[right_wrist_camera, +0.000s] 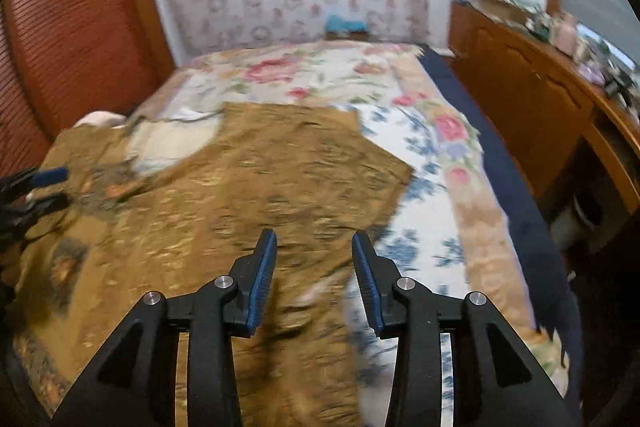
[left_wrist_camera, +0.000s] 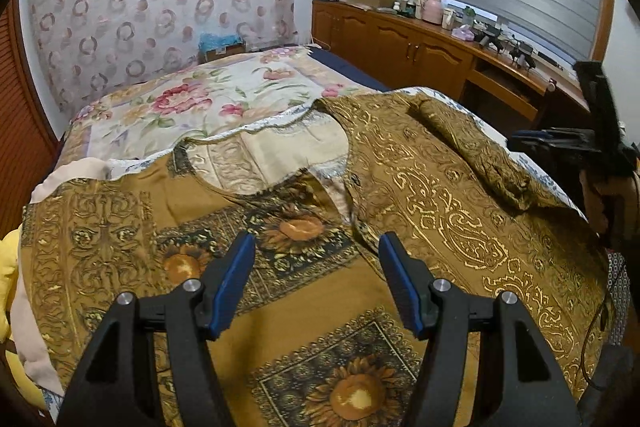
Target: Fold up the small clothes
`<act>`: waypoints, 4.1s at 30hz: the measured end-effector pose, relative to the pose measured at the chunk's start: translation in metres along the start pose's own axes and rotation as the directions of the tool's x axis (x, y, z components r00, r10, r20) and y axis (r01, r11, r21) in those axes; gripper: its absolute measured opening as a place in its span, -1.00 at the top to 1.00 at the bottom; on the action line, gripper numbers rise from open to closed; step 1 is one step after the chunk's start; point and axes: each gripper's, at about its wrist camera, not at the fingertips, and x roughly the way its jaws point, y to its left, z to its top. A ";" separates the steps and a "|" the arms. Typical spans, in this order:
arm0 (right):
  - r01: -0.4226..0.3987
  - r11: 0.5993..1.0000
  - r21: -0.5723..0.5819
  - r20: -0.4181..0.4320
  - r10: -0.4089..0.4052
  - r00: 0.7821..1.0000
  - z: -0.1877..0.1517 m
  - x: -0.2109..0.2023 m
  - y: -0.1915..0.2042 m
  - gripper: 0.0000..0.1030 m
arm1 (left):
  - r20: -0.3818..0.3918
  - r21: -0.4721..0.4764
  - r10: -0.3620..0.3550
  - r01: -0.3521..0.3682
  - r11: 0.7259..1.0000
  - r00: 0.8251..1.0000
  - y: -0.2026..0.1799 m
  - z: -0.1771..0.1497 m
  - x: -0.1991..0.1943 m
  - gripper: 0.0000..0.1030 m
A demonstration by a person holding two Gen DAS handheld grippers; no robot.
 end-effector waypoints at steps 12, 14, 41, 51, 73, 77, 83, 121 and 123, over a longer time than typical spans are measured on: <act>-0.060 0.998 0.028 -0.073 0.062 0.995 0.014 0.041 -0.023 0.73 | -0.025 -0.002 -0.004 0.004 1.000 1.000 -0.008 -0.009 0.002 -0.24; -0.042 0.998 -0.037 -0.042 0.041 0.998 0.019 0.035 -0.012 0.98 | -0.021 -0.005 0.002 -0.002 1.000 1.000 -0.007 -0.010 0.001 -0.24; -0.148 0.977 -0.153 0.113 0.166 0.980 0.058 -0.012 0.064 0.39 | 0.015 -0.109 0.065 -0.063 0.992 0.998 0.039 -0.020 -0.020 -0.24; -0.140 0.989 -0.051 -0.009 0.140 0.990 0.087 0.045 0.013 0.28 | 0.015 -0.097 0.061 -0.059 0.994 0.998 0.034 -0.017 -0.020 -0.24; -0.210 0.959 -0.192 -0.006 0.213 0.977 0.104 0.037 0.076 0.26 | 0.038 -0.146 0.121 -0.114 0.983 0.992 0.062 -0.022 -0.037 -0.24; -0.086 0.978 -0.188 -0.044 0.079 0.996 0.091 0.062 0.041 0.21 | 0.048 -0.165 0.177 -0.167 0.972 0.983 0.088 -0.021 -0.045 -0.24; -0.023 0.992 -0.125 -0.103 0.010 0.995 0.079 0.096 -0.006 0.21 | 0.050 -0.193 0.265 -0.251 0.949 0.963 0.132 -0.019 -0.052 -0.18; -0.080 0.993 -0.086 -0.097 0.072 0.993 0.095 0.119 -0.040 0.63 | -0.050 -0.362 0.224 -0.226 0.904 0.973 0.239 -0.022 -0.027 0.14; -0.077 0.993 -0.094 -0.094 0.068 0.993 0.096 0.120 -0.039 0.53 | -0.054 -0.355 0.219 -0.224 0.908 0.974 0.238 -0.019 -0.025 0.14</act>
